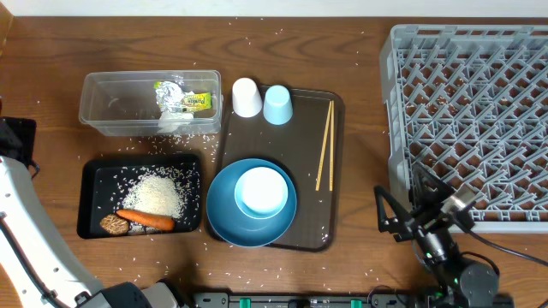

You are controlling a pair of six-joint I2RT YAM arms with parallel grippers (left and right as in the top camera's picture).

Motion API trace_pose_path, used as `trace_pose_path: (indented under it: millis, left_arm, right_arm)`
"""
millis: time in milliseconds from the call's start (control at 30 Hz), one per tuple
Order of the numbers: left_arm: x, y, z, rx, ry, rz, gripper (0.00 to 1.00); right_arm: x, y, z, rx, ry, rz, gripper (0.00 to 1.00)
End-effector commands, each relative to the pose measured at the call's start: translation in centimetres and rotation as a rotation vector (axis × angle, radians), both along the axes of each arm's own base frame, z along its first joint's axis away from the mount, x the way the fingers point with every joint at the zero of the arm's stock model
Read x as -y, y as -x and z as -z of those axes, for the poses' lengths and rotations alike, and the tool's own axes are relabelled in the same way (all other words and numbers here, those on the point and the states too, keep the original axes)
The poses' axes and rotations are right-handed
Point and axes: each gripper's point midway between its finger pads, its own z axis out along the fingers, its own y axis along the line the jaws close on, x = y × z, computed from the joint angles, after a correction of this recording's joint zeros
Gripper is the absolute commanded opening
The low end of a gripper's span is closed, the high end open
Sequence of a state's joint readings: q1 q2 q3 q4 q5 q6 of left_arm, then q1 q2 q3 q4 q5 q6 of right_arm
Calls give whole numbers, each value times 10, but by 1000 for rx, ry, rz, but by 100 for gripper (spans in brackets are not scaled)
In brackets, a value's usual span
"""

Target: Sort waste into correct bins and load items into the dishwasher rack

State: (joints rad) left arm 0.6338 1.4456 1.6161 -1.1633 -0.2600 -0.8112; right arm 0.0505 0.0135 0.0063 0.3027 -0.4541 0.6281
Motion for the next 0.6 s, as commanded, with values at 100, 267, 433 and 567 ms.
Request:
trace_pose_path:
  millis: [100,267,433,567]
  left_arm:
    - [-1,1,-1,0,2,-2,98]
    - [-1,1,-1,0,2,-2,98]
    - [-1,1,-1,0,1,-1,98]
    - [-1,1,-1,0,2,-2,98]
  right_arm:
    - [1,19,-44,87,-216,-88,99]
    - [26,22,-82,183,-284,47,99]
    - [30,14,-117,228,-145,141,99]
    - [16,-14,-141,163,9,125,99]
